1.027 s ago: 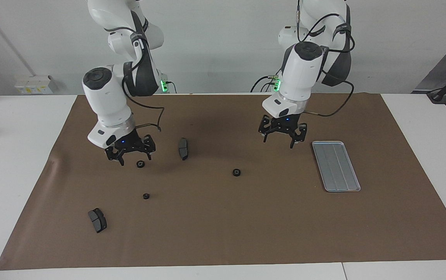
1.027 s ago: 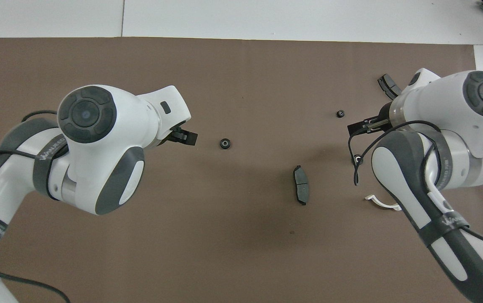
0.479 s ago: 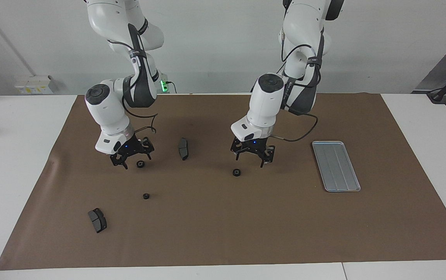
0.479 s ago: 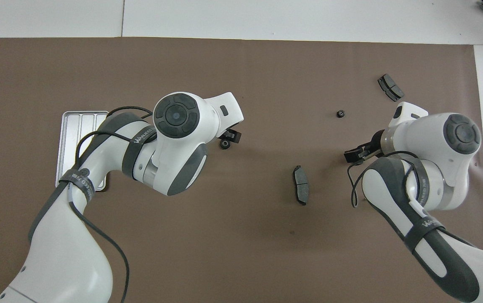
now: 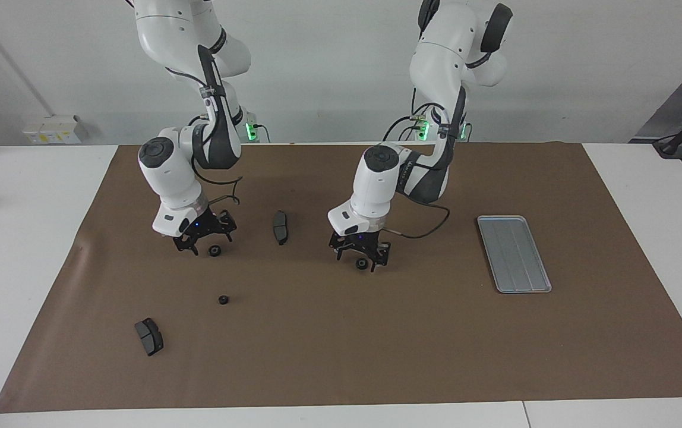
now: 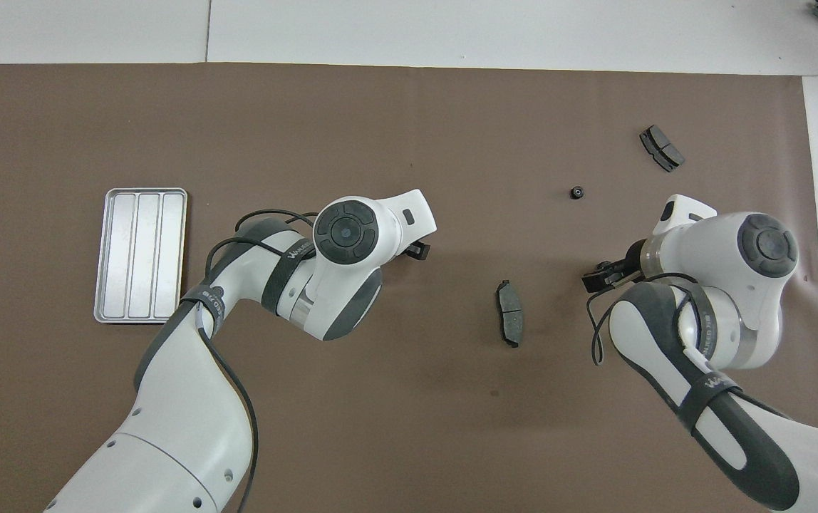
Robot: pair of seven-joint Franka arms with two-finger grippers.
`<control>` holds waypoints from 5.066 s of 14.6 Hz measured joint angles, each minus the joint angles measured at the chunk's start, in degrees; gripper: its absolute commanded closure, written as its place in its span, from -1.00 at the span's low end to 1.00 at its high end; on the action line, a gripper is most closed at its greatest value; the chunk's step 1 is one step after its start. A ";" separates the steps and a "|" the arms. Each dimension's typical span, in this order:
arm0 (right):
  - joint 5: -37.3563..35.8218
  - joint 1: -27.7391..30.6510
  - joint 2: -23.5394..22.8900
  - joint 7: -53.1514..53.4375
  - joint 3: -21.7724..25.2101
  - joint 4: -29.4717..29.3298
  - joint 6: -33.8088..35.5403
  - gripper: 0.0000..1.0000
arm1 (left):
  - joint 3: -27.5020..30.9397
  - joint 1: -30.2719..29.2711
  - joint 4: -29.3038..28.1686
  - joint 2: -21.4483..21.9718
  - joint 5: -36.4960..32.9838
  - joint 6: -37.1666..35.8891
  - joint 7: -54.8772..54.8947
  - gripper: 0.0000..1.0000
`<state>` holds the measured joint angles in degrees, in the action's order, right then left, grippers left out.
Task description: Pick bearing gear from pile to tray
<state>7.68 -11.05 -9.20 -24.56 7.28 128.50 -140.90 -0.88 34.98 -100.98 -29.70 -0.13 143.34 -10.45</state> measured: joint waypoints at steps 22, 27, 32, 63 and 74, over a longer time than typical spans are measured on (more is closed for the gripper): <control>0.06 -1.50 0.12 23.22 -0.23 -11.74 11.44 1.00 | 1.85 -5.23 -2.00 13.21 0.00 -16.83 0.02 1.00; 0.07 -9.25 -1.78 39.60 -0.54 -22.15 14.36 1.00 | 2.02 -16.42 -9.49 21.84 -0.01 -19.37 8.77 1.00; 0.08 -17.42 -9.95 53.26 -0.73 -32.37 12.34 1.00 | 2.03 -25.14 -15.30 23.26 -0.01 -16.80 15.20 1.00; -1.79 -6.35 -18.76 21.07 0.86 -37.08 14.88 -1.00 | 0.82 -38.90 -33.22 26.15 -0.01 3.33 25.34 -1.00; -0.54 -3.15 -19.94 -2.82 0.34 -28.19 7.11 -0.52 | 0.03 -24.81 -20.58 21.92 0.02 2.15 18.95 -1.00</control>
<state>7.14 -14.20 -29.14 -27.39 7.62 100.31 -133.79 -0.86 10.17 -121.57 -7.78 -0.11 145.49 8.49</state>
